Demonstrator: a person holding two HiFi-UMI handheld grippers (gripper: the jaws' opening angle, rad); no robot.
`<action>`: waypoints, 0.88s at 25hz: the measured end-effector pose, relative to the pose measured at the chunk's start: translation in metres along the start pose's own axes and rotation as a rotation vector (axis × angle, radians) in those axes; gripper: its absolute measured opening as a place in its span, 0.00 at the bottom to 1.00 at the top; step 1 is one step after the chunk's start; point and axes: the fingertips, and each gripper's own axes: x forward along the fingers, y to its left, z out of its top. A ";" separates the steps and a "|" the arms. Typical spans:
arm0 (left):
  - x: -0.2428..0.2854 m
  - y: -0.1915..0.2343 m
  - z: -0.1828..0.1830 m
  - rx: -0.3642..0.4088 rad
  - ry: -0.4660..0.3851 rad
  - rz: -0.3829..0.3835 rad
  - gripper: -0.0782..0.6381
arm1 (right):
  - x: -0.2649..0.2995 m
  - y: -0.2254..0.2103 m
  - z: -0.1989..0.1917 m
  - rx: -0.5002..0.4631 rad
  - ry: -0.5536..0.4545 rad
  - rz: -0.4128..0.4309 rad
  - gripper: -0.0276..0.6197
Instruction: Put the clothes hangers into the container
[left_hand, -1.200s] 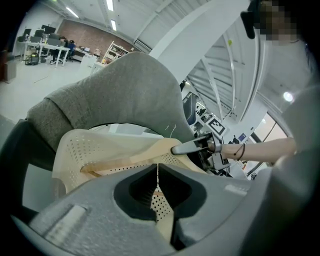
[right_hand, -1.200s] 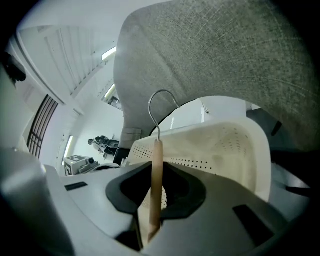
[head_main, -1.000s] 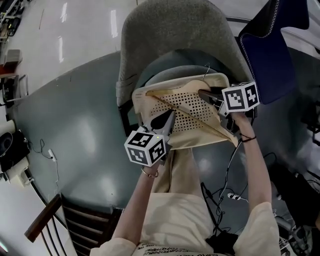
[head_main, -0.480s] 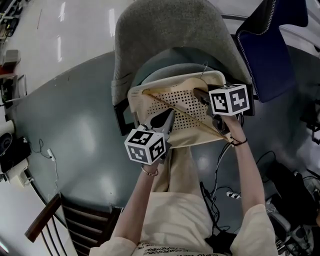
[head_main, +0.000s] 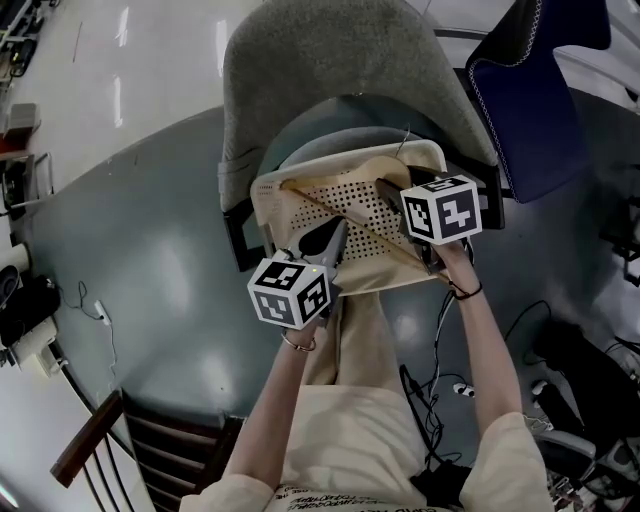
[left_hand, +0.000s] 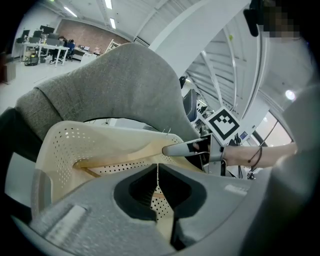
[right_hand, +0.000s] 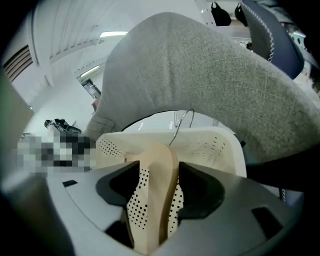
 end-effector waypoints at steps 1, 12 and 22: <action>-0.001 0.000 0.000 0.001 -0.001 0.000 0.15 | -0.001 0.000 0.001 -0.001 -0.012 -0.012 0.41; -0.014 -0.005 0.004 0.018 -0.021 -0.009 0.15 | -0.026 -0.001 0.009 -0.010 -0.132 -0.134 0.46; -0.044 -0.039 0.039 0.101 -0.082 -0.067 0.15 | -0.088 0.028 0.019 -0.085 -0.229 -0.156 0.18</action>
